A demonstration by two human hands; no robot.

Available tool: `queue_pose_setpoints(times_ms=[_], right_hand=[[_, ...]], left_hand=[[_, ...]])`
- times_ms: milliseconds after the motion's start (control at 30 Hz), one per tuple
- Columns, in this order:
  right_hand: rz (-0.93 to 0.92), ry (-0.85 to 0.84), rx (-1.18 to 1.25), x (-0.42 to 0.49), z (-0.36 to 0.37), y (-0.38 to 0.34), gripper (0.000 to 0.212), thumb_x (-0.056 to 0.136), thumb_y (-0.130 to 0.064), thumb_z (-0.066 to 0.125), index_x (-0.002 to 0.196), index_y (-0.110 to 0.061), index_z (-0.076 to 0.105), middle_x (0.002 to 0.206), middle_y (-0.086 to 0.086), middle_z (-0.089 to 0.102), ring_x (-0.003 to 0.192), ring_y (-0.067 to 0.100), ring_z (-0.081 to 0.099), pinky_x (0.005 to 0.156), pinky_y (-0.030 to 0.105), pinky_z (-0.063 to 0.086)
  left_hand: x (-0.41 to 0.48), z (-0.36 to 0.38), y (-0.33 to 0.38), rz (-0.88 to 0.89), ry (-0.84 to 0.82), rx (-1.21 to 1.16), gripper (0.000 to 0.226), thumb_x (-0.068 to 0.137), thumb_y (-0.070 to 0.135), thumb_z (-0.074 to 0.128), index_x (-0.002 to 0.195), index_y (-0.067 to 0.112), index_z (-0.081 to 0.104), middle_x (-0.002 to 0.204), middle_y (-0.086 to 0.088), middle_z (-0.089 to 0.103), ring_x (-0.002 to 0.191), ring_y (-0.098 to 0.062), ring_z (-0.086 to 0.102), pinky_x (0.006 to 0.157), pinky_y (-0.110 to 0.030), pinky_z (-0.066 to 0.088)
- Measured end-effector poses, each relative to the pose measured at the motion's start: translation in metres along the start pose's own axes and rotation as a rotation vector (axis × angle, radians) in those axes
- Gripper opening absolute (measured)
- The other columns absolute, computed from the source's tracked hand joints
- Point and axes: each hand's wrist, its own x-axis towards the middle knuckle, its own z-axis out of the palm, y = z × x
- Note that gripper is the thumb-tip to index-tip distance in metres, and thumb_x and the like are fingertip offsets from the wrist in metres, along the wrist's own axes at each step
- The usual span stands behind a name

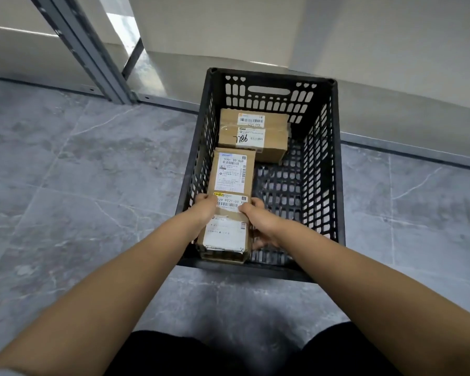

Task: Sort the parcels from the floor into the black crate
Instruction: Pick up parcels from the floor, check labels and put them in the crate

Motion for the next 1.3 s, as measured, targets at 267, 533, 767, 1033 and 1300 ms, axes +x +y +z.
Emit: queue_pose_setpoints(times_ms=[267,533,767,1033,1300], right_hand=[[-0.184,0.044,-0.146,0.009,-0.013,-0.002,0.066,0.092,-0.031,0.055,0.146,-0.022,0.018,0.133,0.006,0.053,0.108,0.022,0.059,0.093,0.033,0.048],[-0.305,0.006,-0.259,0.02,-0.027,-0.006,0.064,0.088,-0.031,0.062,0.137,-0.018,0.023,0.117,-0.002,0.053,0.091,0.012,0.062,0.069,0.022,0.052],[-0.39,-0.133,-0.893,0.03,0.002,-0.02,0.031,0.08,-0.039,0.065,0.104,-0.026,0.05,0.104,-0.003,0.059,0.094,0.016,0.056,0.08,0.03,0.045],[-0.217,0.701,-0.179,0.032,0.011,0.014,0.024,0.091,-0.024,0.043,0.106,-0.011,0.057,0.119,0.01,0.053,0.105,0.026,0.053,0.087,0.031,0.042],[0.239,0.461,0.2,0.04,0.002,0.026,0.053,0.092,-0.031,0.047,0.138,-0.005,0.041,0.136,0.013,0.051,0.121,0.032,0.051,0.103,0.039,0.043]], left_hand=[[0.002,0.007,-0.01,-0.041,-0.001,-0.113,0.03,0.096,0.047,0.037,0.113,0.022,0.032,0.119,-0.009,0.057,0.106,-0.028,0.057,0.093,-0.044,0.045],[-0.001,-0.004,-0.012,-0.162,-0.229,-0.089,0.055,0.089,0.051,0.04,0.133,0.02,0.045,0.137,-0.013,0.049,0.127,-0.041,0.042,0.102,-0.056,0.032],[-0.004,0.003,-0.02,-0.155,-0.107,0.121,0.049,0.088,0.033,0.045,0.132,0.011,0.044,0.126,-0.013,0.057,0.116,-0.03,0.052,0.099,-0.043,0.04],[-0.002,0.002,-0.027,-0.228,-0.192,0.107,0.047,0.091,0.013,0.037,0.138,0.011,0.038,0.143,-0.015,0.043,0.133,-0.034,0.037,0.106,-0.058,0.032],[0.004,0.015,-0.027,-0.276,-0.087,0.174,0.048,0.093,0.015,0.039,0.14,0.008,0.033,0.14,-0.019,0.045,0.128,-0.038,0.043,0.105,-0.053,0.036]])
